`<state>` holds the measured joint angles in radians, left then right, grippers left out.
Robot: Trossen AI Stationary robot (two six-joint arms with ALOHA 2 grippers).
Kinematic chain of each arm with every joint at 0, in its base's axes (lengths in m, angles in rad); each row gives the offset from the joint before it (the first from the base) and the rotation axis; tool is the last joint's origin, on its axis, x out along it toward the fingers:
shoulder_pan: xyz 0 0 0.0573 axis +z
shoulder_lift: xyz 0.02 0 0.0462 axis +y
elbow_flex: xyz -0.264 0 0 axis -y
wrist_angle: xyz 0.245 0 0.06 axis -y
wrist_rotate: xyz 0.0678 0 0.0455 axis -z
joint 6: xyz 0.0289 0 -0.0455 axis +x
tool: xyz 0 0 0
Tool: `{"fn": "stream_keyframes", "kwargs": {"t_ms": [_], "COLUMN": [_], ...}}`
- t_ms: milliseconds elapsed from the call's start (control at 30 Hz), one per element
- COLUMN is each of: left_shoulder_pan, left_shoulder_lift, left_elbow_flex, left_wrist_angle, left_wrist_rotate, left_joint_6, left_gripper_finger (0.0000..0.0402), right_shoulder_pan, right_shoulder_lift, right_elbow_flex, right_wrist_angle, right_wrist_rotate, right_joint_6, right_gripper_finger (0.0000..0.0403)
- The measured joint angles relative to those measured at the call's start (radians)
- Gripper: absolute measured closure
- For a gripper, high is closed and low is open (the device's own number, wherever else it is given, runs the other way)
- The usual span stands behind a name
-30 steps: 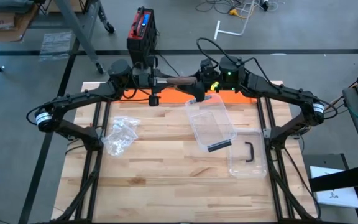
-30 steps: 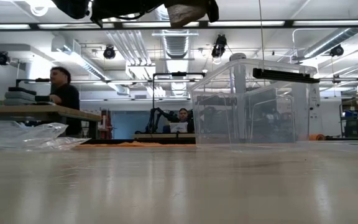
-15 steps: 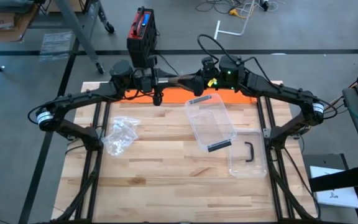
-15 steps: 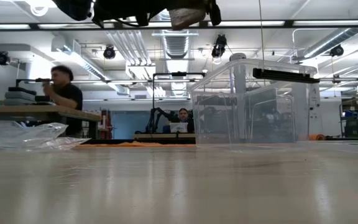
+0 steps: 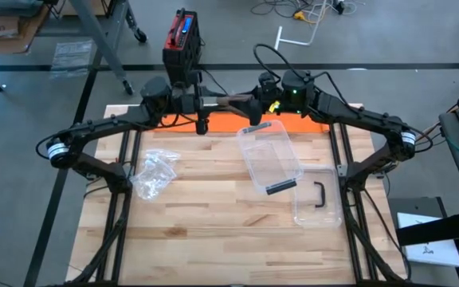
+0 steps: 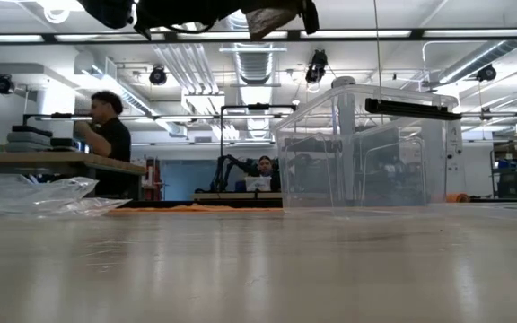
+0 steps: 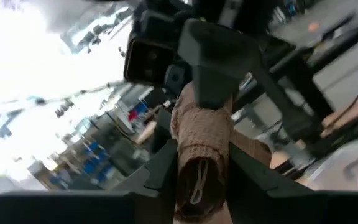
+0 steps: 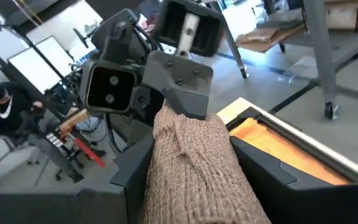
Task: Roll bandage
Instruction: Roll the brown bandage
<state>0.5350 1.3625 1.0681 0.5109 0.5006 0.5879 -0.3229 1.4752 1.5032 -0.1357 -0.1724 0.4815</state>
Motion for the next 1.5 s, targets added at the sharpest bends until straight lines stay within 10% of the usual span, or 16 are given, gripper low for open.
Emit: {"fn": "stream_keyframes", "kwargs": {"t_ms": [667, 1233, 1500], "left_shoulder_pan": [0.005, 0.009, 0.009], "left_shoulder_lift": [0.070, 0.122, 0.120], "left_elbow_flex": [0.220, 0.226, 0.226], "left_wrist_angle": [-0.516, -0.485, -0.486], "left_wrist_rotate": [0.138, 0.173, 0.133], "left_joint_6": [-0.574, -0.470, -0.292], "left_gripper_finger": [0.0118, 0.0254, 0.0321], "right_shoulder_pan": [0.004, 0.012, -0.001], "right_shoulder_lift": [0.000, 0.001, -0.006], "right_elbow_flex": [-0.002, -0.003, -0.002], "right_wrist_angle": [-0.090, -0.123, -0.110], "right_wrist_rotate": [0.011, 0.026, 0.014], "right_joint_6": [-0.667, -0.642, -0.294], "right_gripper_finger": [0.0260, 0.0251, 0.0216]}}
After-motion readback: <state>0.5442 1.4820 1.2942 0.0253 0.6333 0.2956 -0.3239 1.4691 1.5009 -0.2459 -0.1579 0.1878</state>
